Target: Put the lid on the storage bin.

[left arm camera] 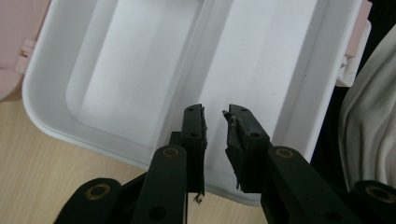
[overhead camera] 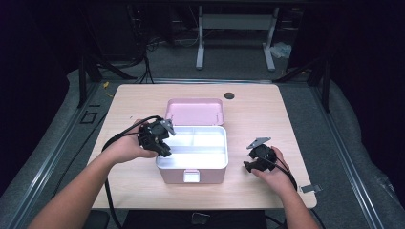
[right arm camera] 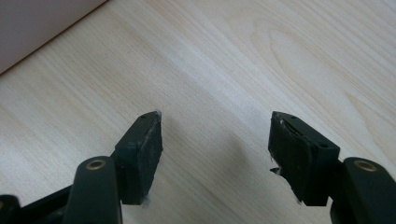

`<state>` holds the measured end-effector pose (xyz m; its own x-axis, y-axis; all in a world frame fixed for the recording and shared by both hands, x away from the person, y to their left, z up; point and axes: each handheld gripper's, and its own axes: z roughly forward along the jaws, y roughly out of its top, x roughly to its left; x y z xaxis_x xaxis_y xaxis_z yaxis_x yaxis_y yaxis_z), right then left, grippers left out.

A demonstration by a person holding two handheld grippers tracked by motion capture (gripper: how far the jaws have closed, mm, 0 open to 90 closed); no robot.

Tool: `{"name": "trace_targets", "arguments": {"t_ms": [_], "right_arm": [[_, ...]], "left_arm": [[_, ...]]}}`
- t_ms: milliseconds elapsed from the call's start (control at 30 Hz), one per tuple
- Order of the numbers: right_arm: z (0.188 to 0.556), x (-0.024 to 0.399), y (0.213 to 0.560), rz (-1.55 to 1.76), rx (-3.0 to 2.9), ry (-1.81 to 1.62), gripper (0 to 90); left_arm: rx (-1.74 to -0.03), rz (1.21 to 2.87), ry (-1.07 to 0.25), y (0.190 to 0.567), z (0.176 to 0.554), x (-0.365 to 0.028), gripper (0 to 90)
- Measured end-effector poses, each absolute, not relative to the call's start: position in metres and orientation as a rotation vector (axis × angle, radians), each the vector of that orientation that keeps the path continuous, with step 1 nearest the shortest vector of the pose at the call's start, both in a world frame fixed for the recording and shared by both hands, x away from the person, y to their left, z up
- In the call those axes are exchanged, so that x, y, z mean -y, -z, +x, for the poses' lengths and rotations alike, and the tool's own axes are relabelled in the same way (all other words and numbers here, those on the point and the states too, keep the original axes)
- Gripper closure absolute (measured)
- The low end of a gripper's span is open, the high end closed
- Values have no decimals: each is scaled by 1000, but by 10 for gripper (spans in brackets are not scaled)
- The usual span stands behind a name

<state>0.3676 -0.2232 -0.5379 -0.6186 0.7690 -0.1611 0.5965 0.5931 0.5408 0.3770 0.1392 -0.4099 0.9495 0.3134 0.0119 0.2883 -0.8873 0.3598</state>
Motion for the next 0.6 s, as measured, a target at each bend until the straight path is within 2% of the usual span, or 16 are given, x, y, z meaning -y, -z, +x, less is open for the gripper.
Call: {"name": "trace_targets", "arguments": {"t_ms": [367, 500, 600], "right_arm": [[373, 223, 538, 1115, -2428, -627, 344], [376, 224, 536, 1141, -2415, -651, 342], [377, 224, 535, 1160, -2408, -679, 343]], "left_arm": [[-483, 2665, -119, 431, 365, -146, 750], [-529, 2607, -159, 434, 360, -150, 716], [-553, 2586, -127, 435, 360, -152, 680]]}}
